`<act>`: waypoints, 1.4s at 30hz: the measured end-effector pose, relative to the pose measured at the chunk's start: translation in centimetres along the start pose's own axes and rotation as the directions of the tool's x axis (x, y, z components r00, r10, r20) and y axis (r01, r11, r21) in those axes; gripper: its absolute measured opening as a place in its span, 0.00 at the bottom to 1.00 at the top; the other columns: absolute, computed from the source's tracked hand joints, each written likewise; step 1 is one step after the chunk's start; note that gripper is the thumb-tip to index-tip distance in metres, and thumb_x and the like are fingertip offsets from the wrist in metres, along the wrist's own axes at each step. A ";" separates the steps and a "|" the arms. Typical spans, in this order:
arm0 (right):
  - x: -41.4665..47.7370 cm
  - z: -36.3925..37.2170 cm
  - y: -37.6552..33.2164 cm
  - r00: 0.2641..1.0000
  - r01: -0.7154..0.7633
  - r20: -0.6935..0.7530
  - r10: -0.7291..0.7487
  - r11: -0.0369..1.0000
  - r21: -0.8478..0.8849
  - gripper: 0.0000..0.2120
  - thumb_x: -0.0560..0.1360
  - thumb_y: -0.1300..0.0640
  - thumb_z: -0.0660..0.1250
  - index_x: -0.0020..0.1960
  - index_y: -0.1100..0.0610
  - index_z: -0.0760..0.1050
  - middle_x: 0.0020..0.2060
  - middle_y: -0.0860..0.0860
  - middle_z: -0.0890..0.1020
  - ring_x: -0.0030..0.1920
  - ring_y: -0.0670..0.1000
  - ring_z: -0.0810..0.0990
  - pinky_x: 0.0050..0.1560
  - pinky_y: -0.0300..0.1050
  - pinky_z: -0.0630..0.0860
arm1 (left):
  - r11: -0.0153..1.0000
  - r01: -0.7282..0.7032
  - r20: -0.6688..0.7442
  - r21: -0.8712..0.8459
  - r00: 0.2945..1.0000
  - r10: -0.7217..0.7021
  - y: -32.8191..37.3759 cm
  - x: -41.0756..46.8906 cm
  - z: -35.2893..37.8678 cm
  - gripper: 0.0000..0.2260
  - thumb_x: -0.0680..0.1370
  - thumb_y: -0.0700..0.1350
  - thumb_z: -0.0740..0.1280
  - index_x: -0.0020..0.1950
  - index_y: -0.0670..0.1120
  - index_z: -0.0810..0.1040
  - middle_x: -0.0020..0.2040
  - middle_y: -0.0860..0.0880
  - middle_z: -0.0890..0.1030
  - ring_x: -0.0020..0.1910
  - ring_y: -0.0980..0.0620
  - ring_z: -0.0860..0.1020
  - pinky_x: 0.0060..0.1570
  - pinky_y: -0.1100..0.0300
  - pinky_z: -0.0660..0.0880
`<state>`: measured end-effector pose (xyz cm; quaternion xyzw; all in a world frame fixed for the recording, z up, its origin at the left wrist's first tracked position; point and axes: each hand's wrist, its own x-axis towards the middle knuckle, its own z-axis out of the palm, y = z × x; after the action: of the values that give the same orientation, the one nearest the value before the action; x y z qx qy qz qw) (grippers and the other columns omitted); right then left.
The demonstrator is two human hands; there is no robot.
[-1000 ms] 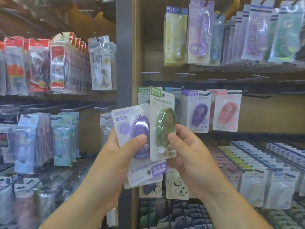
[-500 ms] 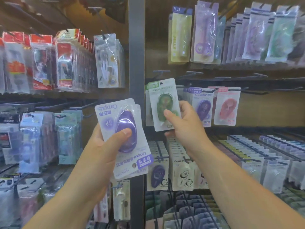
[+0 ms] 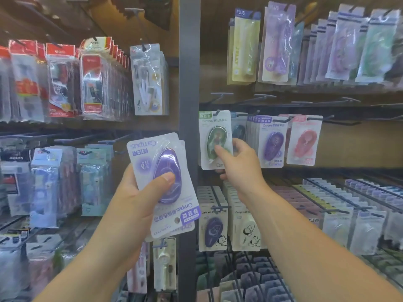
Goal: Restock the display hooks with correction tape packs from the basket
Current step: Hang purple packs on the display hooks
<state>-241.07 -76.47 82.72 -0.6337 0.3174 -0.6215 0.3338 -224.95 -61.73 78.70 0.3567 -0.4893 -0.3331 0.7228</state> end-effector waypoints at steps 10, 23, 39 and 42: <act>1.9 -0.1 0.9 0.997 0.048 -0.036 -0.064 0.941 -0.334 0.08 0.79 0.44 0.70 0.56 0.45 0.79 0.45 0.37 0.82 0.52 0.46 0.83 0.46 0.42 0.78 | 0.999 -0.032 0.031 -0.023 0.999 0.033 0.1 -0.4 0.0 0.18 0.70 0.49 0.71 0.59 0.57 0.81 0.52 0.49 0.88 0.47 0.44 0.88 0.38 0.48 0.84; -10.5 -5.1 -4.4 0.914 0.352 0.248 -0.322 0.932 -0.089 0.32 0.60 0.35 0.79 0.62 0.41 0.79 0.57 0.41 0.81 0.59 0.44 0.81 0.51 0.36 0.79 | 0.978 -0.087 0.183 -0.190 0.976 0.122 0.0 -0.6 4.9 0.23 0.62 0.50 0.76 0.57 0.58 0.86 0.57 0.43 0.88 0.52 0.39 0.88 0.41 0.49 0.85; -6.5 -12.6 0.5 0.956 0.127 0.266 -0.124 0.992 0.007 0.17 0.75 0.48 0.75 0.64 0.43 0.80 0.58 0.45 0.84 0.57 0.48 0.84 0.56 0.54 0.83 | 0.984 0.018 0.316 -0.180 0.948 0.041 -5.0 3.3 12.8 0.41 0.41 0.44 0.68 0.55 0.42 0.79 0.34 0.46 0.85 0.28 0.55 0.84 0.30 0.60 0.82; -5.7 -14.1 1.1 0.949 0.104 0.291 -0.118 0.993 0.064 0.15 0.77 0.48 0.73 0.63 0.44 0.81 0.57 0.46 0.85 0.55 0.48 0.84 0.55 0.52 0.83 | 0.997 0.010 0.307 -0.074 0.952 0.013 -5.9 3.2 14.0 0.49 0.48 0.44 0.74 0.72 0.42 0.77 0.46 0.45 0.88 0.41 0.56 0.87 0.48 0.55 0.83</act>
<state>-255.32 -72.88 78.62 -0.7278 0.2133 -0.5454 0.3569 -238.05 -70.15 78.93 0.2729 -0.5833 -0.4020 0.6509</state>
